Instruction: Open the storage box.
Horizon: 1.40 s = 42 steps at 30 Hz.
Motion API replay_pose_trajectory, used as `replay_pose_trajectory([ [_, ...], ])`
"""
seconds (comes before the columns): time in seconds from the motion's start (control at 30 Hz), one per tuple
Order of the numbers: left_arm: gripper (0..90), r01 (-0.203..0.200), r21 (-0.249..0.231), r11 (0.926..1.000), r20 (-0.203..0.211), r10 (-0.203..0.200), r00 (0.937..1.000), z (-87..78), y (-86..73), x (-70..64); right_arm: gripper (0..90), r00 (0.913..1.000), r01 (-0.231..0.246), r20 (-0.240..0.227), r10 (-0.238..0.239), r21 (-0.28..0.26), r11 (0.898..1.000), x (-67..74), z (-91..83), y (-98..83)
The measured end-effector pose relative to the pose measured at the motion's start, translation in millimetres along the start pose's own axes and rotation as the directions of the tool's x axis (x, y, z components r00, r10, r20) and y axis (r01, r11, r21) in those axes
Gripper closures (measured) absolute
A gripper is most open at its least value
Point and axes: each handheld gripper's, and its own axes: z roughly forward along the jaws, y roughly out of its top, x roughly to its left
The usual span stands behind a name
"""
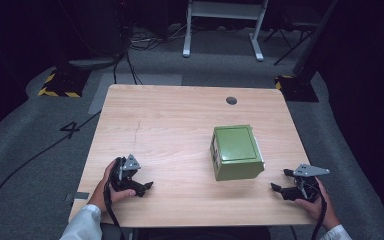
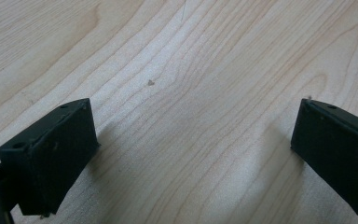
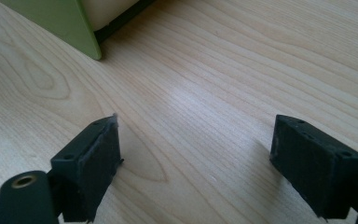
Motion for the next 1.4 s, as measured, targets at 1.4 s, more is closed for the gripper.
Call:
replay_pose_trajectory([
  [1.4, 0.4, 0.003, 0.001, 1.0, -0.002, -0.003, 1.0, -2.6, -2.9, 1.0, 22.3, 0.9968, 0.053, 0.065, -0.046, -0.109, 0.993, -17.2, -25.0, 69.3],
])
